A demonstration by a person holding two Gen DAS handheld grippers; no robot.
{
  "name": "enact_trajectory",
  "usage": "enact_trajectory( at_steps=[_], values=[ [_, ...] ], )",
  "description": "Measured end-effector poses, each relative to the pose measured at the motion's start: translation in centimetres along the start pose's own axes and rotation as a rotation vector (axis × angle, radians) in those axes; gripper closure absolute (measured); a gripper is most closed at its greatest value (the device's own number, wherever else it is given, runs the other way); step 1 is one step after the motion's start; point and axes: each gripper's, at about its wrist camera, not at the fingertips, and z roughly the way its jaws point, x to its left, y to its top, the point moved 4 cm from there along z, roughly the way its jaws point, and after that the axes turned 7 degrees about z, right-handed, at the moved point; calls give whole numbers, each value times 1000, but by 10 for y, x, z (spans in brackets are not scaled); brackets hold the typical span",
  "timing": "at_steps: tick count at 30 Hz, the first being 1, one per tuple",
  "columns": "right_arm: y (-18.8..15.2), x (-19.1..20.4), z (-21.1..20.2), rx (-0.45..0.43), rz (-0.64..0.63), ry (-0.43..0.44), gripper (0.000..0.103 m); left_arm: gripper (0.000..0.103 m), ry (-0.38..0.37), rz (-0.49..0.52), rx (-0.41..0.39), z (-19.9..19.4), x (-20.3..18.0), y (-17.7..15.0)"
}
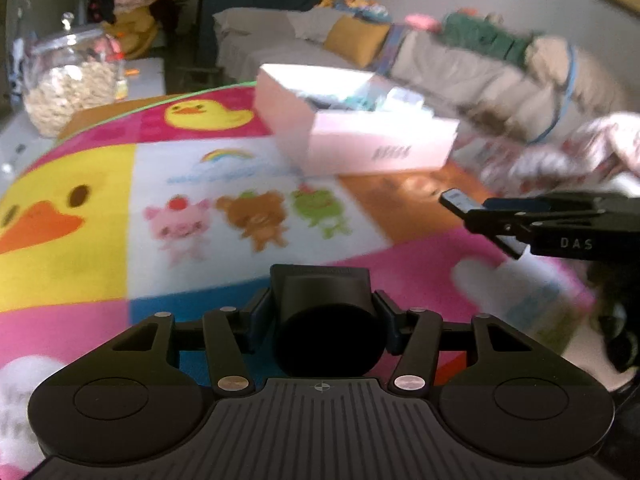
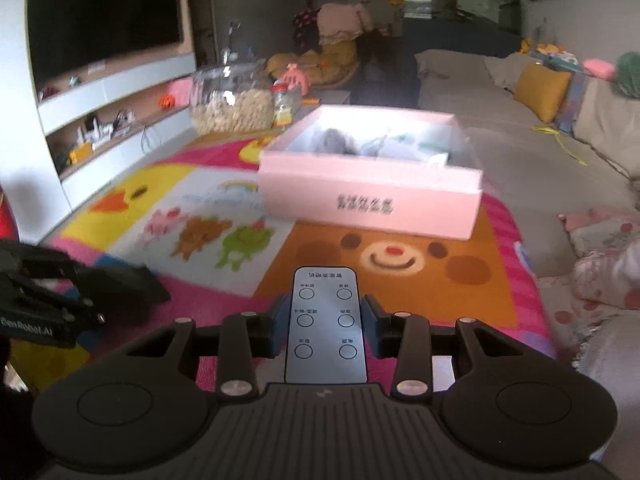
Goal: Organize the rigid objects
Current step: 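Lift and carry the cylinder and remote over the pink box with both grippers, then lower the cylinder and remote into the pink box and open both grippers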
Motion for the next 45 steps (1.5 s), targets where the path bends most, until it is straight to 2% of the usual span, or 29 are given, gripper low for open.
enact_trajectory(
  at_steps=[3, 6, 10, 12, 14, 15, 16, 17, 20, 24, 28, 30, 32, 34, 36, 39, 40, 42, 45],
  values=[
    [17, -6, -17, -54, 29, 14, 65, 45, -55, -5, -63, -2, -1, 23],
    [43, -11, -30, -127, 43, 9, 65, 45, -86, 0, -132, -1, 1, 62],
    [91, -17, -29, -235, 62, -32, 65, 45, -74, 52, -269, 10, 2, 131],
    [124, -22, -17, -282, 85, -52, 65, 45, -77, 44, -315, 28, 5, 169],
    [155, -30, 3, -303, 100, -95, 64, 44, -121, 6, -322, 51, 9, 200],
    [166, -34, 14, -302, 103, -98, 63, 44, -126, -11, -300, 69, 11, 214],
    [179, -40, 29, -296, 113, -100, 53, 44, -110, -18, -267, 86, 12, 223],
    [186, -46, 42, -273, 133, -118, 49, 44, -80, -20, -227, 104, 13, 228],
    [190, -65, 65, -207, 208, -171, 46, 45, -21, -19, -163, 143, 18, 226],
    [155, -81, 71, -143, 223, -187, 44, 45, -28, -53, -153, 152, 30, 209],
    [105, -72, 66, -86, 181, -96, 42, 45, -26, -40, -162, 129, 35, 184],
    [88, -61, 58, -122, 113, -104, 36, 45, -8, -50, -194, 106, 41, 169],
    [73, -52, 56, -107, 43, -106, 35, 45, 10, -89, -216, 88, 46, 153],
    [63, -43, 62, -86, -29, -126, 35, 45, 2, -130, -194, 83, 47, 139],
    [61, -39, 73, -70, -74, -200, 35, 45, -10, -140, -161, 86, 47, 133],
    [62, -38, 91, -54, -112, -303, 34, 45, 45, -110, -120, 98, 45, 127],
    [63, -37, 94, -51, -118, -318, 33, 42, 60, -103, -124, 99, 46, 126],
    [67, -39, 100, -39, -108, -302, 32, 37, 60, -99, -122, 103, 48, 125],
    [78, -34, 106, -28, -77, -226, 32, 30, 71, -97, -116, 106, 55, 128]
  ],
)
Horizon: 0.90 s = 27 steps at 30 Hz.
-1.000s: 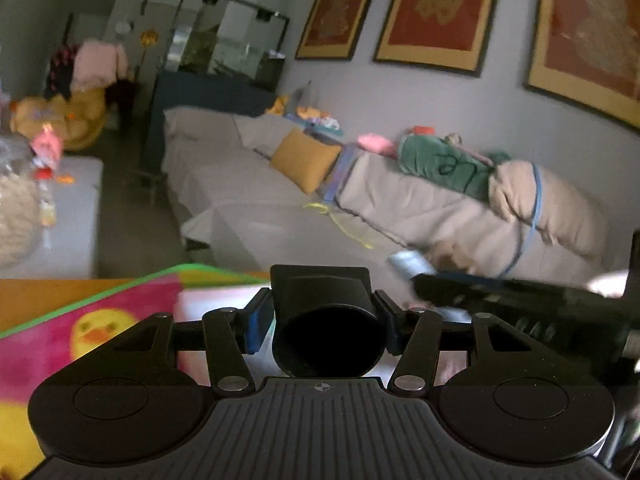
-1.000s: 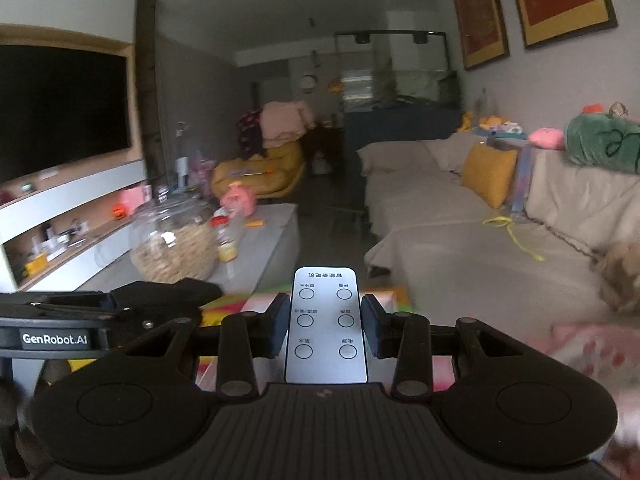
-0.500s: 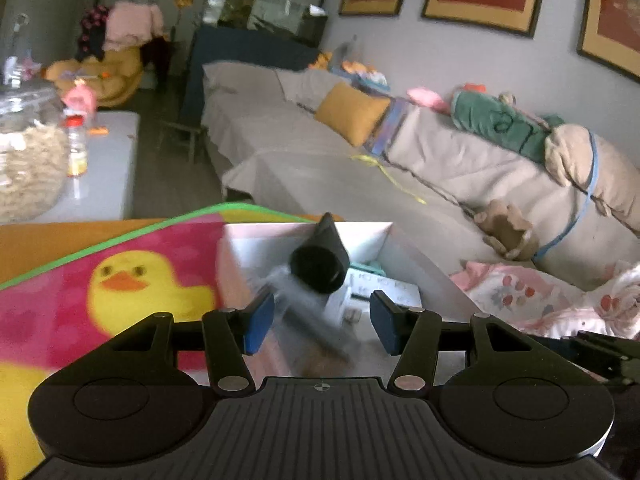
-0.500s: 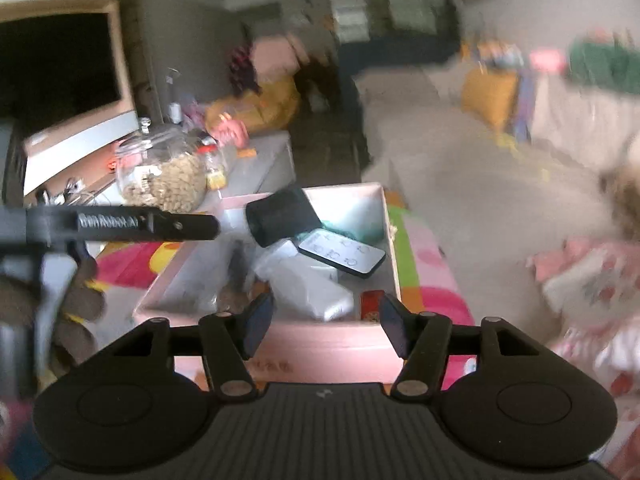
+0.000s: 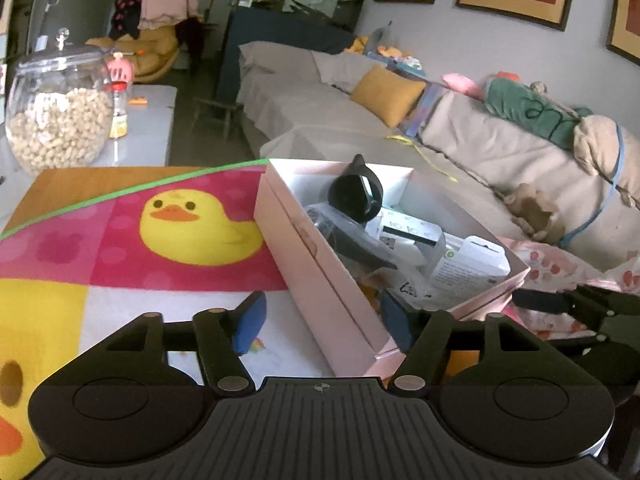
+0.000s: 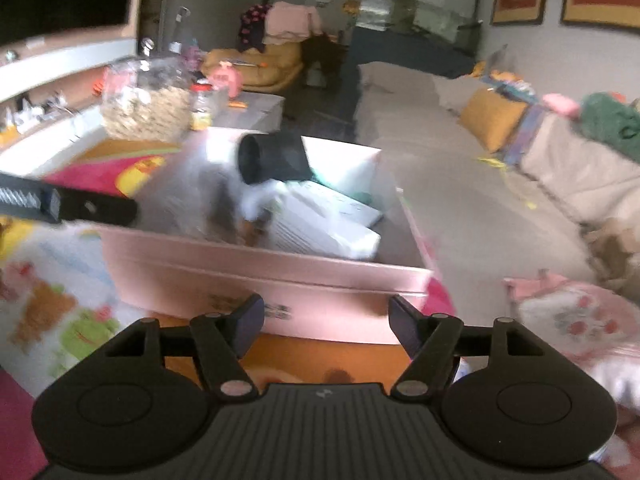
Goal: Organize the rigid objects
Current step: 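Lower the cylinder and remote into the pink box and open both grippers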
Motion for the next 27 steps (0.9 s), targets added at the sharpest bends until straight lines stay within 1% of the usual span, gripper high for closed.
enact_trajectory(
  at_steps=[2, 4, 6, 7, 10, 12, 13, 15, 16, 17, 18, 19, 22, 23, 25, 26, 27],
  values=[
    [10, 8, 5, -2, 2, 32, 32, 21, 40, 6, -8, 2, 9, 3],
    [18, 22, 9, -18, -22, 71, 32, 13, 91, 0, -10, 3, 23, 5],
    [25, 34, 14, -17, -37, 84, 32, 6, 128, -15, -8, 5, 40, 8],
    [26, 41, 16, -18, -56, 98, 32, 4, 151, -25, -7, 6, 49, 10],
    [21, 55, 16, -10, -82, 108, 32, 5, 177, -48, -30, -2, 63, 11],
    [12, 60, 14, 11, -74, 118, 32, 6, 187, -65, -80, -16, 61, 9],
    [6, 62, 14, 36, -60, 118, 31, 6, 205, -71, -120, -28, 59, 6],
    [-7, 65, 18, 96, -29, 108, 30, 6, 221, -65, -161, -48, 52, 0],
    [-16, 65, 19, 128, -13, 97, 28, 6, 223, -57, -158, -56, 46, -6],
    [-23, 62, 18, 130, 12, 90, 25, 6, 218, -43, -128, -61, 39, -15],
    [-28, 60, 16, 100, 50, 78, 15, 6, 207, -24, -83, -63, 31, -26],
    [-32, 56, 16, 106, 83, 53, 12, 6, 198, -11, -49, -64, 23, -36],
    [-34, 49, 15, 116, 146, 47, 10, 6, 193, 16, 18, -65, 8, -64],
    [-34, 49, 16, 116, 143, 45, 9, 6, 201, 21, 37, -63, 6, -71],
    [-35, 52, 17, 119, 133, 23, 2, 6, 222, 27, 58, -58, 0, -80],
    [-37, 50, 17, 122, 136, 8, 0, 6, 257, 53, 55, -56, -5, -82],
    [-36, 48, 20, 128, 145, -2, 0, 6, 281, 68, 71, -53, -7, -82]
  ],
)
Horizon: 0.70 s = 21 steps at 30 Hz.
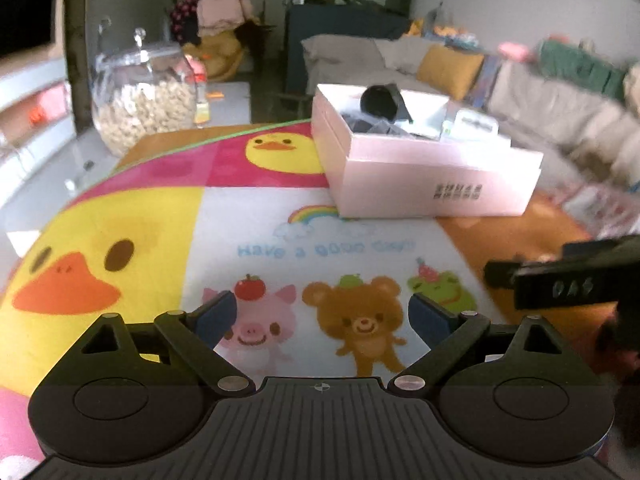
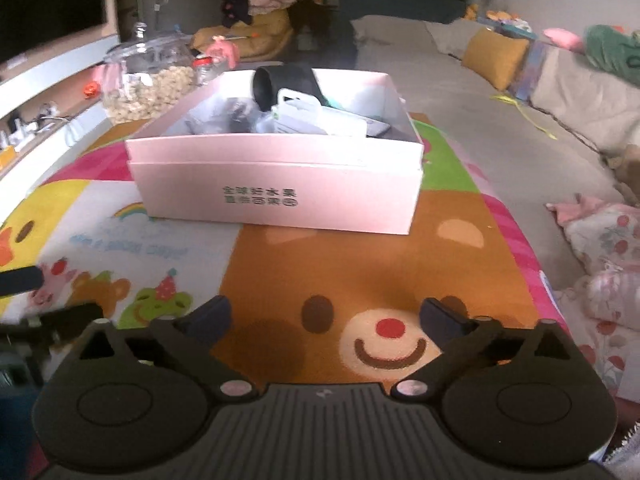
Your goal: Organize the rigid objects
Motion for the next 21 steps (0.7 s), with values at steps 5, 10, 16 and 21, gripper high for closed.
enact_trajectory(
  at_steps=[5, 10, 16, 21],
  values=[
    [-1, -6, -3, -26, 11, 26, 0, 5, 61, -8, 15, 9, -5, 5],
    [-5, -6, -5, -61, 25, 15, 0, 4, 68, -21, 17, 15, -4, 9],
    [-4, -8, -5, -68, 39, 19, 0, 4, 71, -20, 18, 15, -5, 10],
    [-4, -5, -4, -65, 26, 6, 0, 3, 75, -25, 19, 18, -4, 11]
  ],
)
